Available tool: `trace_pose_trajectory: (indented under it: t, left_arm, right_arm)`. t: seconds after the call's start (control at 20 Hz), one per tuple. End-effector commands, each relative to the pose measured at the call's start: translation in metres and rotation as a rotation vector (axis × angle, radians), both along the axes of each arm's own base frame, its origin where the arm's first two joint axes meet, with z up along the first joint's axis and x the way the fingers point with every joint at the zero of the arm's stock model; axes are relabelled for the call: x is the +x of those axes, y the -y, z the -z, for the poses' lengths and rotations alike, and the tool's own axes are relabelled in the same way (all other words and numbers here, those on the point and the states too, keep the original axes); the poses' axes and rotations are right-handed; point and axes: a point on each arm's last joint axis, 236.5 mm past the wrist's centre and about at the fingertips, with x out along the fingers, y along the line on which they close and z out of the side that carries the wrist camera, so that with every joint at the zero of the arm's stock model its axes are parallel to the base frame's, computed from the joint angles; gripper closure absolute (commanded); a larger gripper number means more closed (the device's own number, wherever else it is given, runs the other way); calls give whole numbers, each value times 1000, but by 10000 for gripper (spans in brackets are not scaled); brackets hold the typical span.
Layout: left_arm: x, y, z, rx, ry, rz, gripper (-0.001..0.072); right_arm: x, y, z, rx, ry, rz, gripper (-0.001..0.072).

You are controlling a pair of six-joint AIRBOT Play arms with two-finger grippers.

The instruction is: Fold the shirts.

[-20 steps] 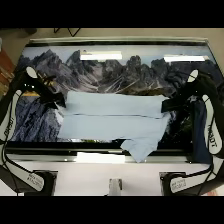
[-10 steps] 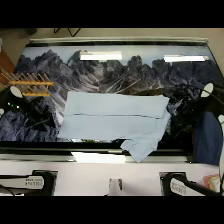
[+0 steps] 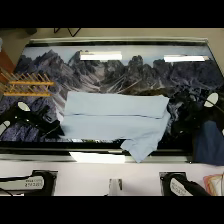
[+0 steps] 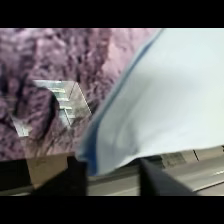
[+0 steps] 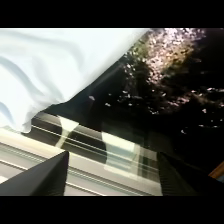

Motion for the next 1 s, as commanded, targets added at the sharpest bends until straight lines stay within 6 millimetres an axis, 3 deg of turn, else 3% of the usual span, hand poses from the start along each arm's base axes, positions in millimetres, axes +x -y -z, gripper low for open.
trace_pose_trajectory:
  t: [0.0,0.05,0.15,0.3,0.45,0.6,0.65,0.7,0.75,0.85,0.95]
  left_arm:
    - [8,9,7,2,32,-8,579]
    - [9,10,7,4,38,-6,672]
    - [10,9,6,5,47,-3,672]
    - [12,9,2,8,60,-3,673]
    - [14,8,-1,11,76,-3,673]
    - [15,8,-5,13,87,-3,673]
    - [15,8,-6,14,91,-3,673]
    - [16,8,-6,15,95,-3,673]
    - [16,8,-7,16,98,-2,673]
    - [26,6,-16,15,162,38,675]
    - [52,1,-46,39,292,64,676]
  right_arm:
    - [-22,-20,13,83,-63,-21,73]
    - [-36,-34,24,142,-105,-21,74]
    - [-53,-62,42,251,-142,5,94]
    - [-52,-85,66,334,-98,94,166]
    - [-54,-95,82,365,-78,153,175]
    - [-56,-96,92,362,-65,187,235]
    - [-56,-99,92,370,-67,194,330]
    - [-57,-100,91,373,-75,212,581]
    - [-56,-102,90,382,-80,229,684]
    - [-50,-112,76,442,-60,191,685]
    - [-29,-112,46,461,14,128,686]
